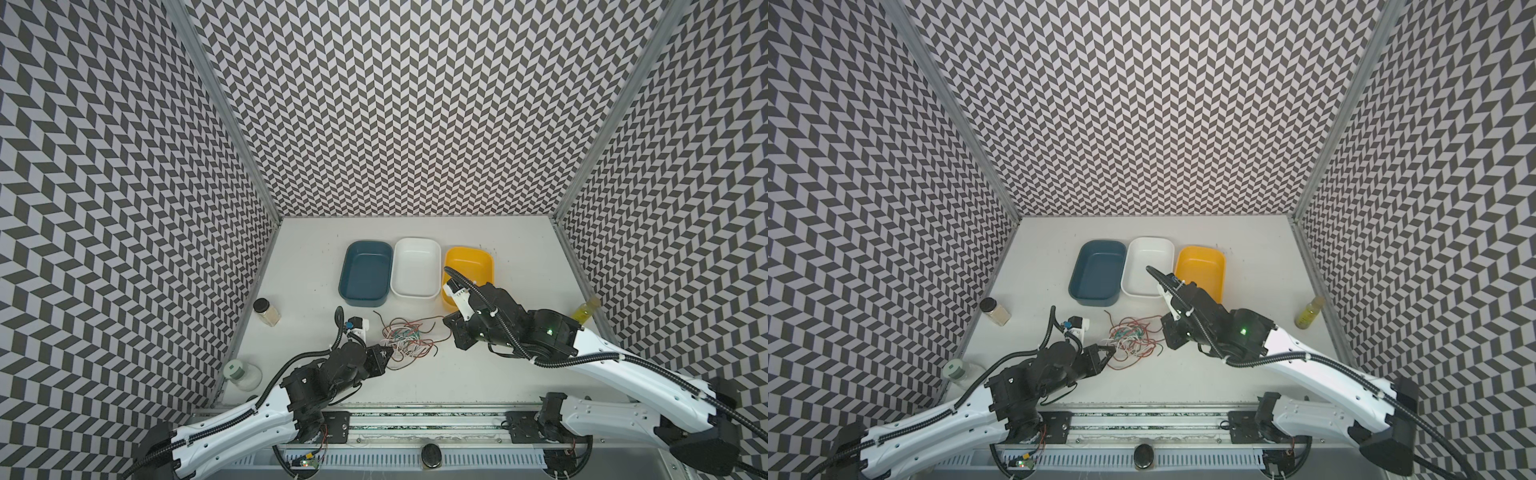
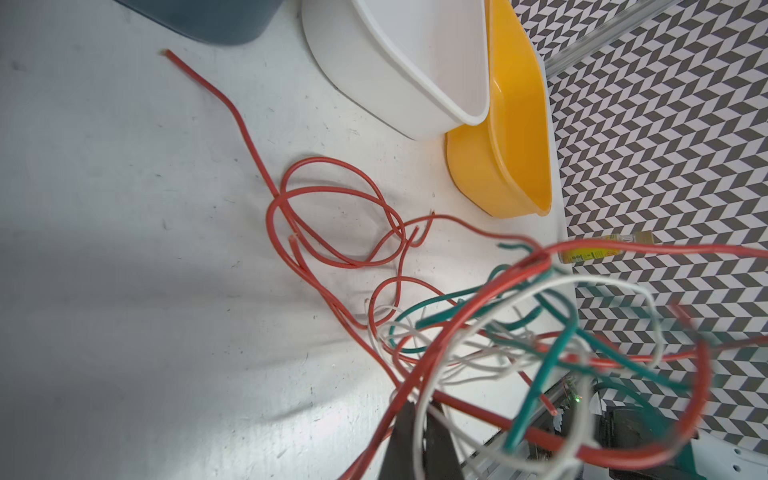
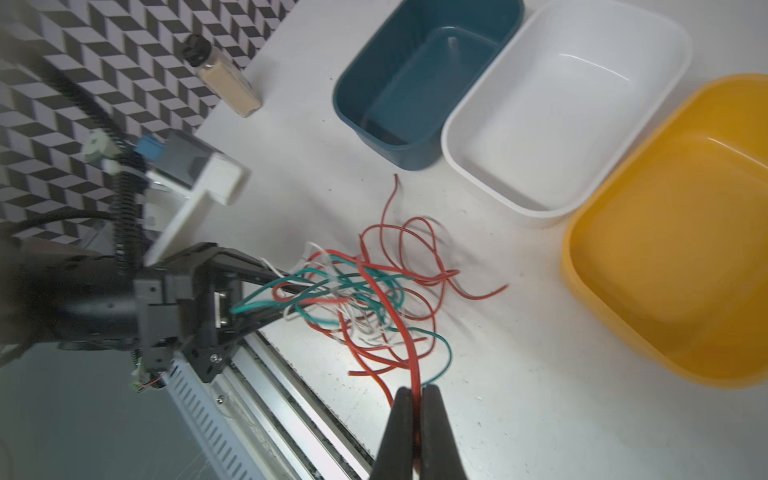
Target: Untangle the cables
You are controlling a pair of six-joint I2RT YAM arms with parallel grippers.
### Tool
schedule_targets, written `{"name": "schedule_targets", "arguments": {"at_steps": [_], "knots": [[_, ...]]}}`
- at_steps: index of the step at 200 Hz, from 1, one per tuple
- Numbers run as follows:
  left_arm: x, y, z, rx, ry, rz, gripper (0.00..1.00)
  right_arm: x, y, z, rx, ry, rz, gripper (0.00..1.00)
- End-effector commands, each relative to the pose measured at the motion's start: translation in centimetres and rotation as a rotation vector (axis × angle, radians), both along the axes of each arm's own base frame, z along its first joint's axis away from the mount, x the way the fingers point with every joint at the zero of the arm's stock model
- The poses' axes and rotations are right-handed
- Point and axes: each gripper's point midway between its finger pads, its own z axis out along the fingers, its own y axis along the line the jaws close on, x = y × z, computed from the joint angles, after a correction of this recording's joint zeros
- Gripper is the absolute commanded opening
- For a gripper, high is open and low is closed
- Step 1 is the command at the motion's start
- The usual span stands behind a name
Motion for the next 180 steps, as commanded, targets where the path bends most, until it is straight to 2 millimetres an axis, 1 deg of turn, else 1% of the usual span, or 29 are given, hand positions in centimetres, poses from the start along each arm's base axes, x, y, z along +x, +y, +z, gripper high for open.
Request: {"name": "schedule_targets", "arguments": {"at_steps": [1, 28, 43, 57, 70, 89, 104, 112, 120, 129, 137, 144, 148, 155, 161, 169, 173, 177, 180], "knots": [[0.4, 2.3, -1.1, 0.078, 0.022, 0.065, 0.0, 0.9, -3.6, -0.3, 0.003, 0.001, -0.139, 0.0], [0.9, 3.1, -0.9, 0.052, 0.054, 0.08, 0.0, 1.2, -6.5, -1.5, 0.058, 0.056, -0.211, 0.0], [1.2, 3.3, -0.9, 0.044, 0.067, 0.08, 0.0, 1.1, -7.4, -1.8, 0.079, 0.076, -0.222, 0.0], [1.4, 3.5, -1.1, 0.051, 0.081, 0.082, 0.0, 0.9, -8.4, -1.6, 0.068, 0.068, -0.236, 0.0], [1.6, 3.8, -1.3, 0.067, 0.097, 0.085, 0.0, 0.7, -9.3, -1.0, 0.058, 0.048, -0.252, 0.0], [1.9, 3.7, -1.4, 0.08, 0.113, 0.065, 0.0, 0.5, -10.8, -0.2, 0.037, 0.035, -0.288, 0.0], [2.1, 3.5, -1.6, 0.095, 0.126, 0.048, 0.0, 0.3, -11.5, 0.2, 0.028, 0.032, -0.3, 0.0], [2.2, 3.2, -1.5, 0.097, 0.129, 0.03, 0.02, 0.2, -11.5, 0.3, 0.029, 0.033, -0.293, 0.0], [2.3, 2.8, -1.3, 0.092, 0.128, 0.013, 0.07, 0.1, -11.2, 0.2, 0.032, 0.039, -0.273, 0.0], [2.4, 2.3, -1.0, 0.079, 0.125, -0.008, 0.18, 0.0, -10.6, 0.0, 0.039, 0.055, -0.239, 0.0], [2.5, 1.7, -0.6, 0.061, 0.122, -0.028, 0.21, -0.2, -9.9, -0.4, 0.045, 0.076, -0.2, 0.0], [2.6, 1.3, -0.3, 0.049, 0.119, -0.04, 0.21, -0.4, -9.2, -0.8, 0.053, 0.095, -0.17, 0.0], [2.7, 1.1, -0.1, 0.044, 0.118, -0.045, 0.19, -0.5, -8.9, -1.0, 0.057, 0.104, -0.151, 0.0], [2.8, 0.8, 0.2, 0.038, 0.113, -0.054, 0.09, -0.8, -8.2, -1.2, 0.067, 0.116, -0.108, 0.0], [3.0, 0.6, 0.5, 0.033, 0.111, -0.059, 0.0, -1.0, -7.7, -1.2, 0.077, 0.123, -0.079, 0.08], [3.1, 0.3, 0.7, 0.029, 0.111, -0.063, 0.0, -1.2, -7.4, -1.3, 0.089, 0.138, -0.063, 0.24], [3.2, 0.2, 1.0, 0.026, 0.108, -0.068, 0.0, -1.3, -7.2, -1.2, 0.097, 0.141, -0.053, 0.3], [3.3, 0.0, 1.1, 0.023, 0.106, -0.072, 0.0, -1.5, -6.9, -1.2, 0.109, 0.142, -0.04, 0.32], [3.3, -0.2, 1.3, 0.021, 0.103, -0.077, 0.0, -1.6, -6.7, -1.1, 0.118, 0.143, -0.029, 0.31]]}}
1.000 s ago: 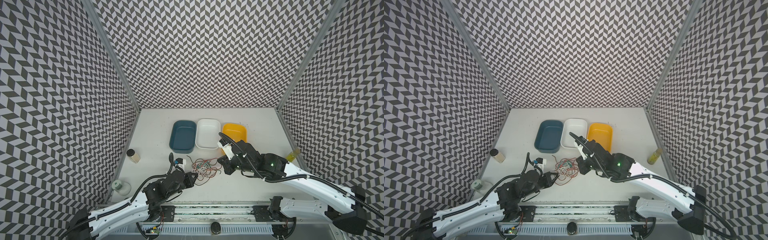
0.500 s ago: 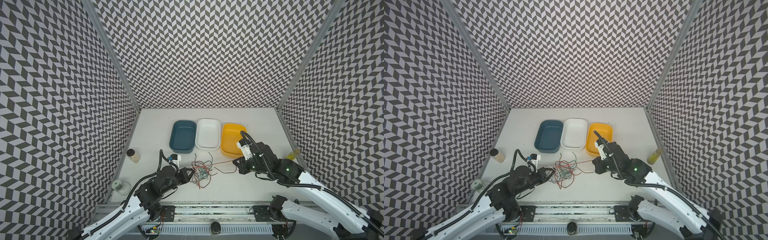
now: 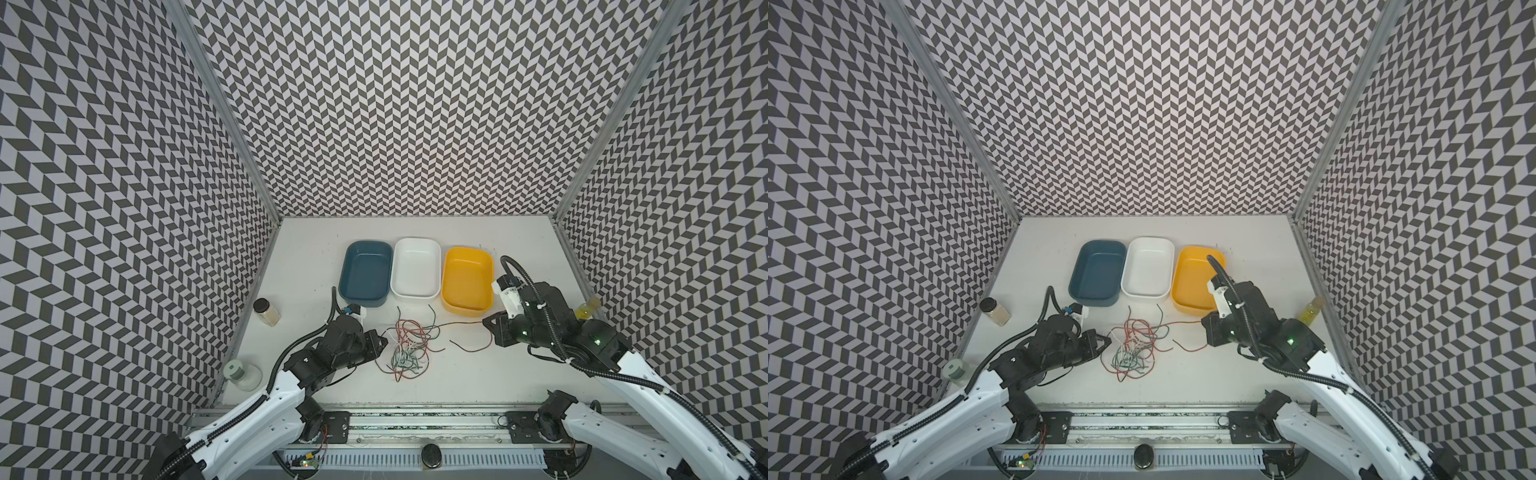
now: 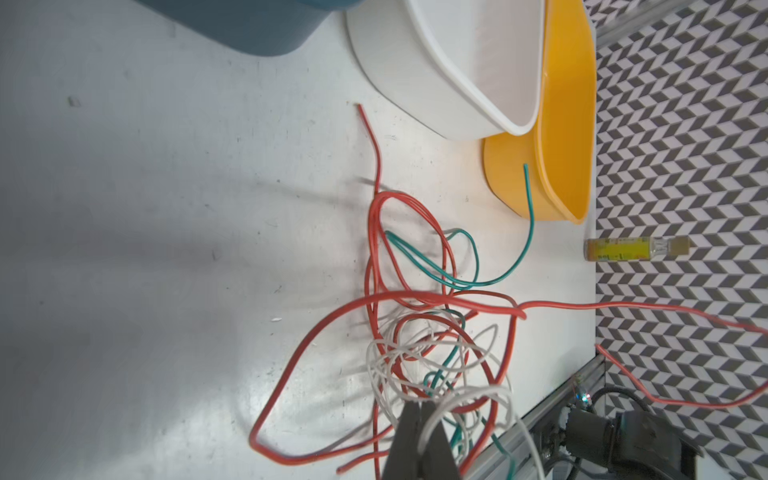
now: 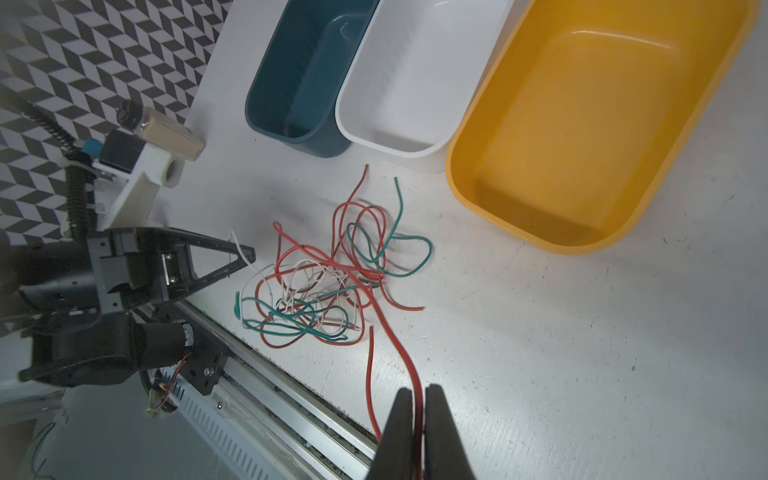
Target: Untangle the cables
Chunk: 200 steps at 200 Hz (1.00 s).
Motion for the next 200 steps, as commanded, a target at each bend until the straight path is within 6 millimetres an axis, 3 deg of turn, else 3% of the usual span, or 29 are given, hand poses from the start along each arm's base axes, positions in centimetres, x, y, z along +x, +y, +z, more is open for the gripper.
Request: {"name": "schedule_targets", "arguments": {"at_steps": [1, 12, 20, 35, 50, 73, 98, 149, 175, 200], "knots": [[0.6, -0.9, 2.0, -0.022, -0.037, -0.021, 0.0, -0.9, 1.4, 0.2, 0.047, 0.012, 0.095, 0.3], [0.8, -1.2, 2.5, -0.024, -0.041, -0.027, 0.0, -1.0, 1.6, 0.3, 0.06, 0.0, 0.103, 0.19], [0.9, -1.4, 3.0, -0.026, -0.051, -0.033, 0.0, -0.9, 1.3, 0.4, 0.057, -0.01, 0.089, 0.18], [1.2, -1.6, 3.7, -0.029, -0.067, -0.039, 0.0, -1.3, 1.5, 0.7, 0.08, -0.023, 0.107, 0.33], [1.5, -1.9, 4.5, -0.036, -0.083, -0.05, 0.0, -2.0, 3.0, 0.9, 0.161, -0.02, 0.169, 0.5], [1.9, -2.8, 5.7, -0.051, -0.097, -0.078, 0.0, -2.9, 5.3, 0.5, 0.219, -0.016, 0.25, 0.58], [2.3, -3.6, 7.9, -0.084, -0.135, -0.094, 0.0, -4.2, 8.1, -0.1, 0.206, -0.044, 0.329, 0.59], [2.5, -4.6, 15.6, -0.197, -0.253, -0.117, 0.0, -5.4, 13.4, -1.0, 0.203, -0.07, 0.424, 0.52], [2.1, -4.5, 18.8, -0.281, -0.296, -0.11, 0.0, -5.0, 14.6, -0.7, 0.217, -0.104, 0.413, 0.49], [1.4, -4.2, 20.4, -0.323, -0.315, -0.107, 0.0, -3.5, 14.3, -0.8, 0.213, -0.139, 0.328, 0.44]]}}
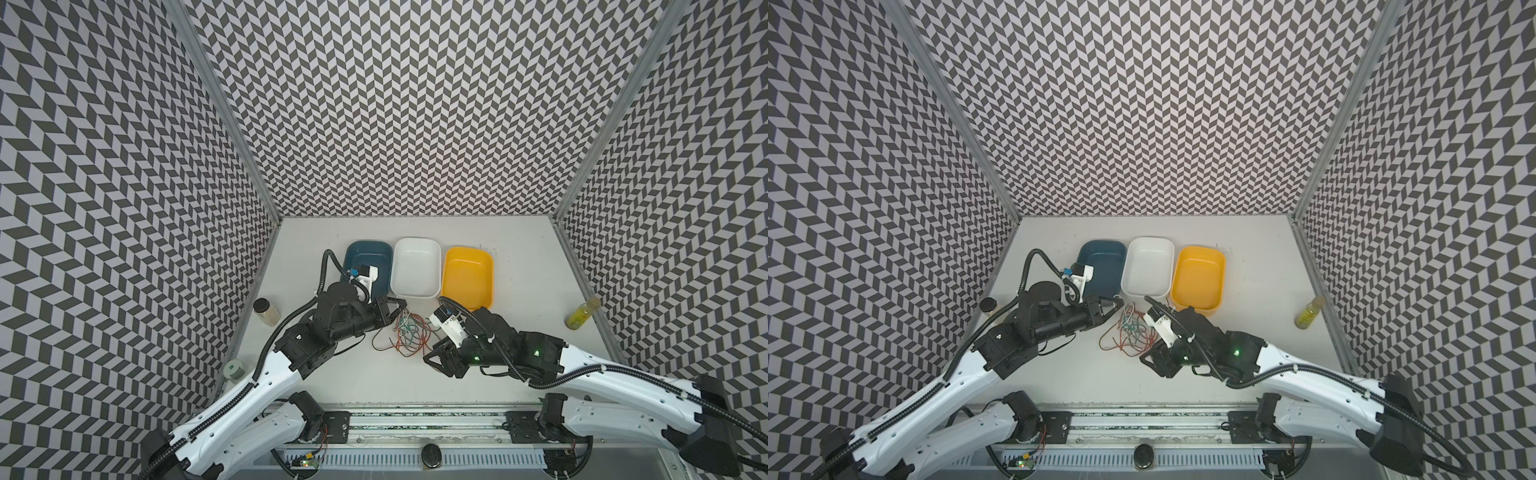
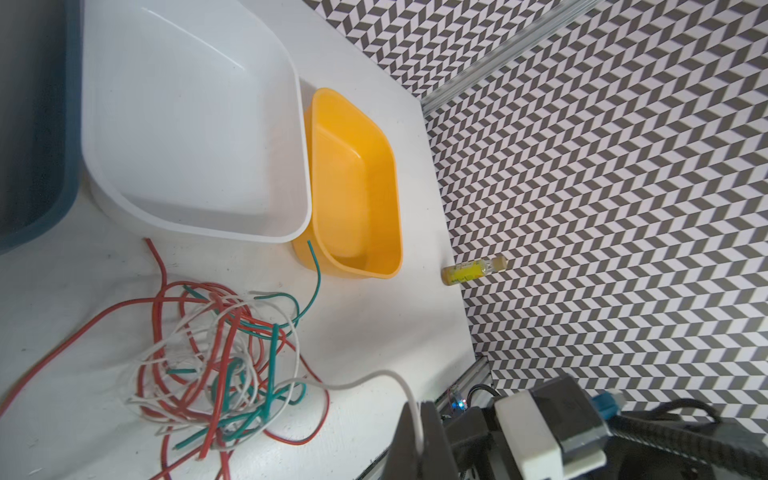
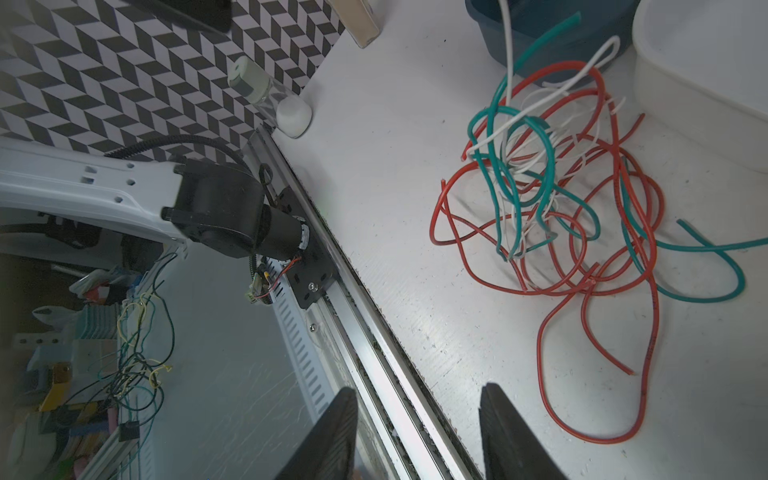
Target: Untangle the cables
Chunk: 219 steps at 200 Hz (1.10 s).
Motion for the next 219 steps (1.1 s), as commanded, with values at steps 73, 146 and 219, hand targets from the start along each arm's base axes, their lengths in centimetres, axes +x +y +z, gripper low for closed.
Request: {"name": "schedule_targets", "arguments": {"at_steps": [73, 146, 219], "knots": [[-2.0, -0.6, 4.4, -0.139, -0.046, -0.048, 0.0, 4.7, 2.7, 0.3, 0.055, -0.128, -0.141, 0.44], [-2.7, 0.1, 4.3, -0.133, -0.051, -0.05, 0.0, 8.0, 2.6, -3.3, -0.084, -0.162, -0.269, 0.37], [-3.2, 0.5, 2.9, -0.128, -0.028, -0.048, 0.0, 9.0, 2.5, -1.4, -0.034, -0.217, -0.306, 0.37]]}}
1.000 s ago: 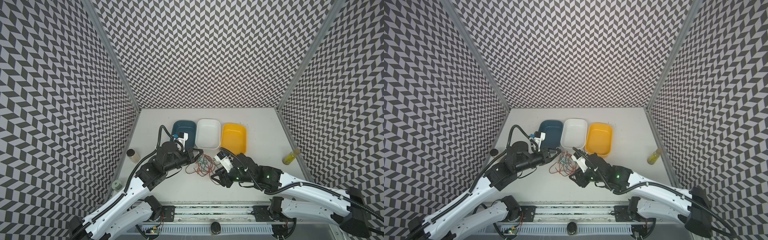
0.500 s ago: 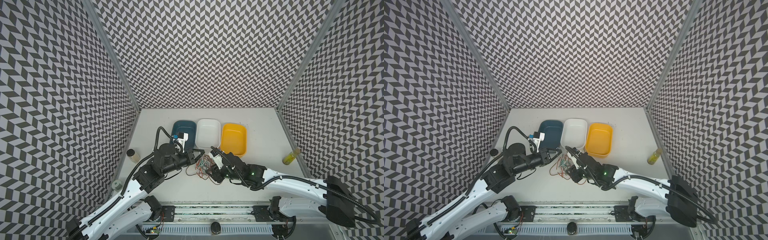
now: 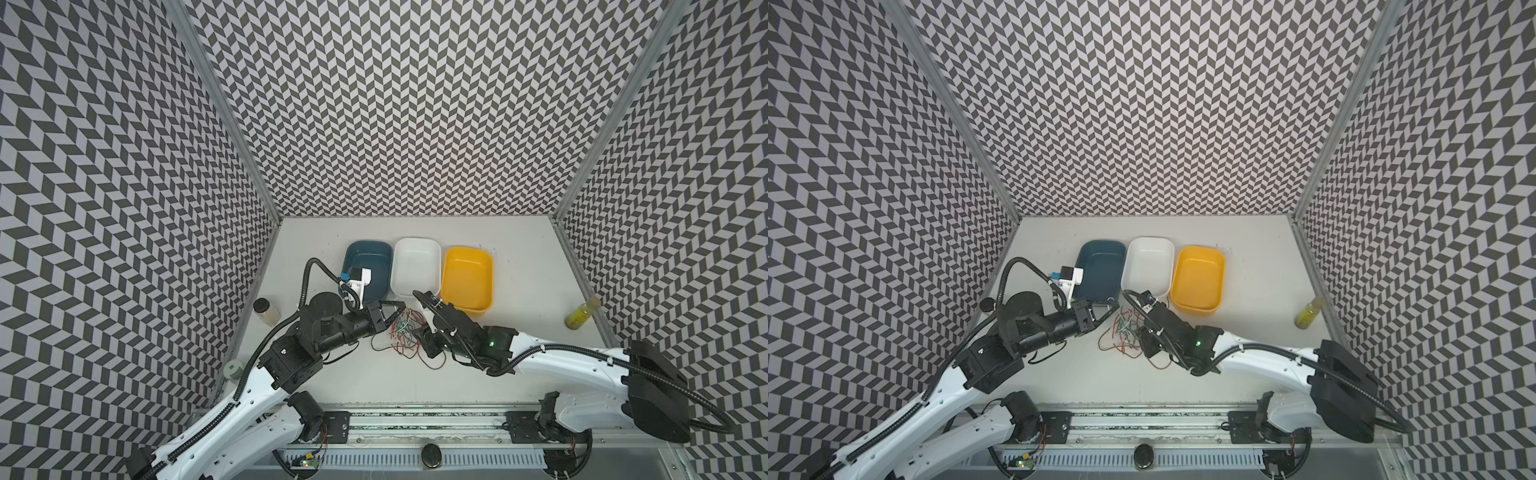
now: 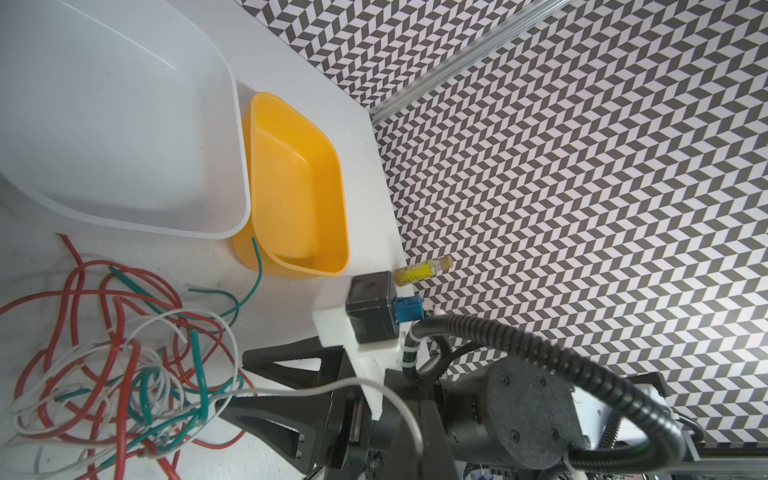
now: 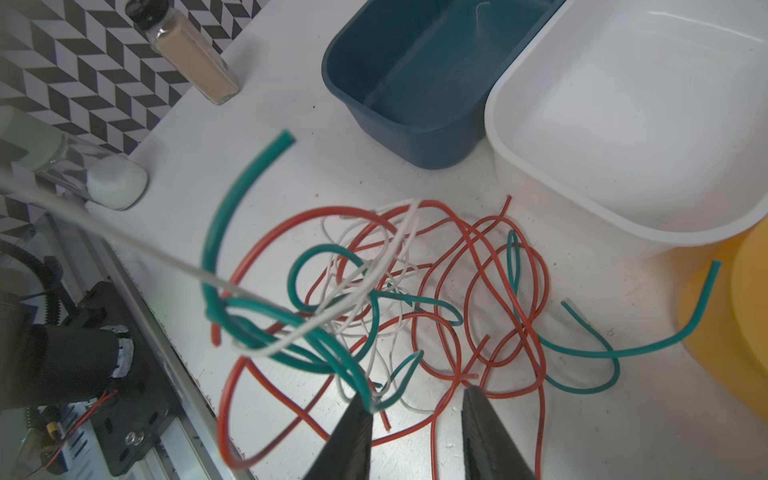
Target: Untangle the cables
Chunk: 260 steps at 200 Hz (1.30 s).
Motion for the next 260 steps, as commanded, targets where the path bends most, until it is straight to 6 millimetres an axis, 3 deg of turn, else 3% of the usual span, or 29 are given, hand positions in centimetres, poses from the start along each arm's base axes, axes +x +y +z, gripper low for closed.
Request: {"name": "schedule_targets", "arguments": {"at_steps": [1, 29, 68, 76, 88, 110, 146, 204, 260], "knots": [[-0.5, 0.0, 0.0, -0.014, 0.0, -0.016, 0.0, 1.0, 0.5, 3.4, 0.095, -0.079, -0.023, 0.37], [-0.5, -0.1, -0.2, -0.013, 0.005, -0.022, 0.0, 1.0, 1.3, 3.5, 0.108, -0.072, -0.002, 0.38], [-0.5, -0.3, 0.0, -0.023, 0.003, -0.028, 0.0, 1.8, 1.9, 1.5, 0.069, -0.047, -0.022, 0.37], [-0.5, -0.2, 0.2, -0.027, 0.001, -0.028, 0.0, 1.9, 2.0, 0.9, 0.062, -0.044, -0.025, 0.33], [-0.7, -0.2, 0.3, -0.031, -0.002, -0.029, 0.0, 2.0, 2.3, 0.4, 0.049, -0.038, -0.016, 0.2], [-0.9, 0.4, 0.1, -0.017, -0.009, -0.017, 0.0, 2.1, 1.8, 1.0, 0.027, -0.049, -0.031, 0.08], [-1.2, 3.3, -1.7, 0.063, 0.007, 0.086, 0.0, 2.1, -3.9, 1.3, -0.031, -0.079, -0.183, 0.0], [-0.3, 7.1, -3.2, 0.187, 0.054, 0.208, 0.0, 1.4, -14.0, -2.6, -0.049, 0.033, -0.366, 0.0], [1.6, 9.8, -1.7, 0.342, 0.014, 0.304, 0.0, -0.3, -19.8, -2.8, -0.054, 0.063, -0.482, 0.0]]}}
